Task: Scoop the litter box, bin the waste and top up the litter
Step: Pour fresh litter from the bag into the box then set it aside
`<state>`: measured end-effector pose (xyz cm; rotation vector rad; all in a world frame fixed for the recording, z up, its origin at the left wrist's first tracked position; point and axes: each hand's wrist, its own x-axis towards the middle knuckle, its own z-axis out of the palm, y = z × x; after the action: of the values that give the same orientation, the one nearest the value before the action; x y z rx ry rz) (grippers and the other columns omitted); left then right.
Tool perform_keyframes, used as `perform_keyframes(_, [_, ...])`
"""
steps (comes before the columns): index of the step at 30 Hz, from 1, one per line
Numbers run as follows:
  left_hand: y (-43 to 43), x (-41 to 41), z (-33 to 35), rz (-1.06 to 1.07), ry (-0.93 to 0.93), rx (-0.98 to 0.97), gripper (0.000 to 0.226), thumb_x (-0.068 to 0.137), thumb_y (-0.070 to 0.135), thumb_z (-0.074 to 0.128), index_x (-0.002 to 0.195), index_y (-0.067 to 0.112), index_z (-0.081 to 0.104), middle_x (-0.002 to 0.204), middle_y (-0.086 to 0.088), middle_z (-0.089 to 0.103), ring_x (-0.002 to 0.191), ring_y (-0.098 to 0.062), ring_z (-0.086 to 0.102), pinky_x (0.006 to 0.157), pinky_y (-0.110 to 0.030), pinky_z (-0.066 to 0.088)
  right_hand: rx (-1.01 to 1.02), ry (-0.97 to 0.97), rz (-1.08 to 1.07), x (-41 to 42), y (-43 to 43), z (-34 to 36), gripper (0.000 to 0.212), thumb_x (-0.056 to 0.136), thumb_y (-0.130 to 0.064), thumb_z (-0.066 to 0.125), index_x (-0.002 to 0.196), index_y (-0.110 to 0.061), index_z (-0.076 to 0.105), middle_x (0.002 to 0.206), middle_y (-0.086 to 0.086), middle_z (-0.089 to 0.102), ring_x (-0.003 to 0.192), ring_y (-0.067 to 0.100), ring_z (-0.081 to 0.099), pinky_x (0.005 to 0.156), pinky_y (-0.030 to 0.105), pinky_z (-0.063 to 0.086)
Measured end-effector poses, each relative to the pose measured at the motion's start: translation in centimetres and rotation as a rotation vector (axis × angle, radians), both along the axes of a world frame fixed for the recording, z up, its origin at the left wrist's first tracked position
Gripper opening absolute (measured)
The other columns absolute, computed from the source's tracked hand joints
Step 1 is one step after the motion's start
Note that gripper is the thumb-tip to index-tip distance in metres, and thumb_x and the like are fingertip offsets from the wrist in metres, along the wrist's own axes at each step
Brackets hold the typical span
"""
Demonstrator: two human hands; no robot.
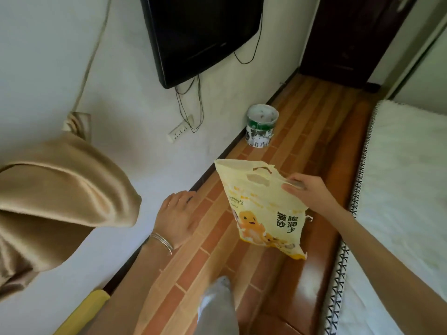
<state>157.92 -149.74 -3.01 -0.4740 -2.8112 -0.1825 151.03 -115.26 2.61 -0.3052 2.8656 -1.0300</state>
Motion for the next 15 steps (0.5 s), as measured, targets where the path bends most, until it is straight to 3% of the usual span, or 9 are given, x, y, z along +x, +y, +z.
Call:
perform_keyframes(4, [2.1,-4.7,-0.8,-0.08,-0.053,-0.004,0.047,0.077,0.038,0.04,0.122,0.024,0.044,0.115,-0.006,0.062,0.107,-0.027,0.057,0.094,-0.042,0.04,0.004,-0.01,-0.051,-2.7,1.7,-0.8,0.026,0.087,-0.028,0.062,0.104,-0.009,0.063,0.089,-0.015,0.057,0.072,-0.016,0.047,0.065,0.0,0.035])
perform_keyframes(9, [4.1,-12.4,-0.5,-0.198,-0.087,-0.029,0.053,0.074,0.036,0.043,0.124,0.022,0.042,0.12,-0.006,0.06,0.106,-0.027,0.057,0.097,-0.043,0.039,0.042,-0.01,-0.12,-7.8,3.4,-0.5,0.022,0.087,-0.027,0.061,0.1,-0.01,0.064,0.087,-0.01,0.058,0.081,0.004,0.051,0.065,0.002,0.035])
perform_keyframes(11, [4.9,-16.2,0.2,-0.228,-0.08,-0.012,0.052,0.074,0.034,0.05,0.124,0.022,0.042,0.121,-0.005,0.059,0.108,-0.026,0.056,0.1,-0.041,0.03,0.03,-0.009,-0.149,-10.4,3.9,0.0,0.018,0.087,-0.027,0.062,0.097,-0.012,0.065,0.086,-0.008,0.06,0.08,0.007,0.053,0.065,0.005,0.037])
perform_keyframes(15, [6.3,-23.3,2.1,-0.268,-0.05,0.0,0.045,0.08,0.034,0.042,0.123,0.024,0.041,0.121,-0.005,0.061,0.112,-0.027,0.056,0.102,-0.045,0.038,0.021,0.01,-0.2,-15.5,4.9,1.3,0.015,0.087,-0.026,0.062,0.094,-0.013,0.066,0.083,-0.008,0.062,0.075,0.004,0.054,0.063,0.006,0.038])
